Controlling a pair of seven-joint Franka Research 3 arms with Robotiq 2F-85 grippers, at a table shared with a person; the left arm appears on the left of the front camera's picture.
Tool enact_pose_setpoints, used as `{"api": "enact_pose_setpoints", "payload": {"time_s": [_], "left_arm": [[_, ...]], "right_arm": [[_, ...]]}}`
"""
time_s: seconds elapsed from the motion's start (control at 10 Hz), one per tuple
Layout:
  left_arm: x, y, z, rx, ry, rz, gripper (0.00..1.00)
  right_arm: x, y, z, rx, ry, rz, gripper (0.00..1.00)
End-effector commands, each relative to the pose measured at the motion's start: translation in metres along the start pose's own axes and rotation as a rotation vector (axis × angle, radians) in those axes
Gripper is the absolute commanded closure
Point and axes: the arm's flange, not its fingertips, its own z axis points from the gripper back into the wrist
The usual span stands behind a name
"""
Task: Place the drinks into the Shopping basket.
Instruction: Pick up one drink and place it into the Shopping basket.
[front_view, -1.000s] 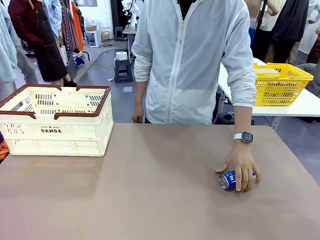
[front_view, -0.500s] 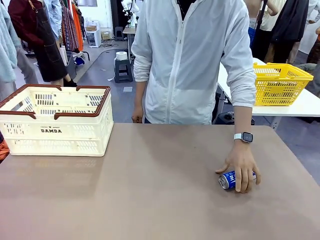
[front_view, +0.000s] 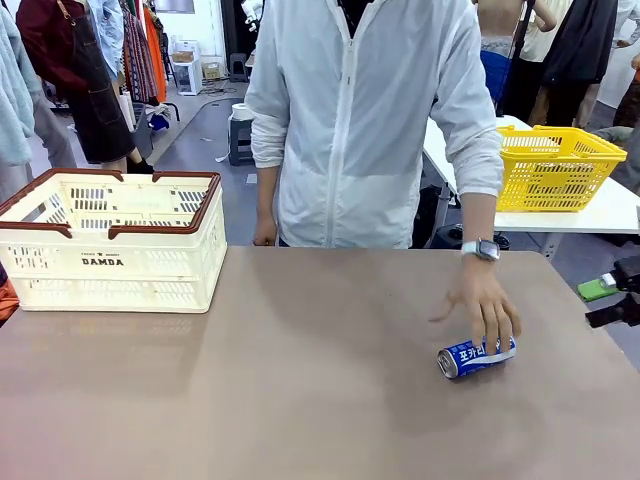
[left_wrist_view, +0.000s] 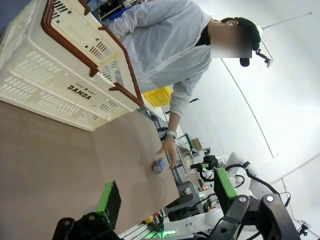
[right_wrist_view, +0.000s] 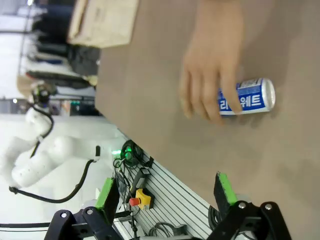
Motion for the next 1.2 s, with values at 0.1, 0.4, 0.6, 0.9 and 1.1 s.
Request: {"api": "enact_pose_setpoints", "payload": {"time_s": [0.1, 0.4, 0.6, 0.9, 1.1], "left_arm": [[0.001, -0.001, 0.002, -0.019, -0.013, -0.023, 0.00], [0.001, -0.001, 0.002, -0.019, -0.013, -0.023, 0.00], [0.001, -0.001, 0.002, -0.019, -0.013, -0.023, 0.00], [0.001, -0.001, 0.002, -0.019, -0.013, -0.023, 0.00], [0.001, -0.001, 0.002, -0.019, -0.013, -0.023, 0.00]], "right_arm": [[-0.059, -0.054, 0.128, 0.082, -0.280, -0.073, 0.00], [-0.113, -0.107, 0.176, 0.104, -0.483, -0.236, 0.00], [-0.108, -0.116, 0.171, 0.082, -0.494, -0.268, 0.00], [-0.039, -0.060, 0.105, -0.041, -0.249, -0.130, 0.00], [0.013, -0.013, 0.028, -0.151, -0.049, -0.031, 0.00]]}}
